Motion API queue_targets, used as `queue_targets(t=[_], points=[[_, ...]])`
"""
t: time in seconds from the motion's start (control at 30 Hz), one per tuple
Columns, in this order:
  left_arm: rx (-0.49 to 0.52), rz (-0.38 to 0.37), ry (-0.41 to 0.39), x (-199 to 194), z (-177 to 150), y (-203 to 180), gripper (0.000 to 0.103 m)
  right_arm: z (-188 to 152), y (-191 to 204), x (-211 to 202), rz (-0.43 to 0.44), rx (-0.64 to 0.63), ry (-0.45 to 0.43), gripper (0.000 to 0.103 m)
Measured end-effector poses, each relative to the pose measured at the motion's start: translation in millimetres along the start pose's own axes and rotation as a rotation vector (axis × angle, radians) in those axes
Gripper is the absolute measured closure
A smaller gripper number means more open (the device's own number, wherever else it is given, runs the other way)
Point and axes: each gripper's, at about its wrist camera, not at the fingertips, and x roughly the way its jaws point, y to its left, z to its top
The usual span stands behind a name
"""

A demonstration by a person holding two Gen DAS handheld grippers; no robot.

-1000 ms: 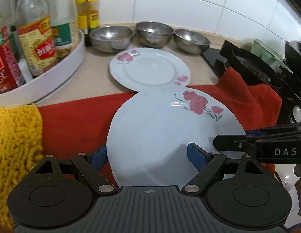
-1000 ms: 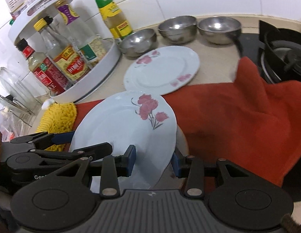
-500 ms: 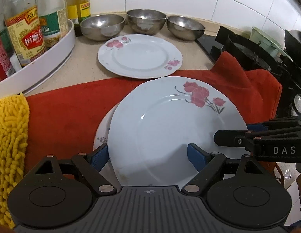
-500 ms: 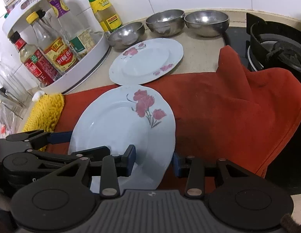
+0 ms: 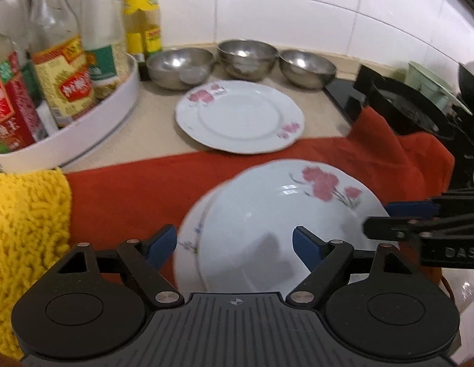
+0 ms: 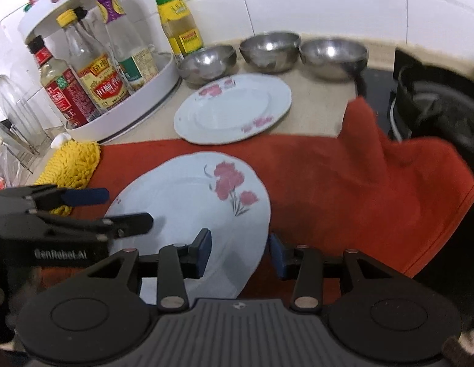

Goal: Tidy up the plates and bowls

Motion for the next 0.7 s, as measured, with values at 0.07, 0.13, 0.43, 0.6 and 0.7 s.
queue_targets(t=[0.07,0.13,0.43,0.6,0.7], points=[[-0.02,0.023,-0.001,0.2,2.2,5.1,0.016,2.0,-2.9,-0.3,0.007,0.003,-0.006,0.064],[-0.038,0.04,-0.002,-1.6,3.7,11.4,0.015,3.3,-5.3,3.2,0.009,0.004,0.0,0.064],[-0.008,0.032,0.012,7.7,15.8,22.5,0.013,2.5,13.5,25.4,0.046,-0.01,0.069,0.058],[0.011,0.016,0.002,13.9,30.2,28.9,0.011,16.0,0.9,17.3,0.0,0.024,0.006,0.059],[0.005,-0.007,-0.001,21.2,43.6,33.5,0.011,29.1,-10.2,15.5,-0.042,0.049,-0.02,0.059]])
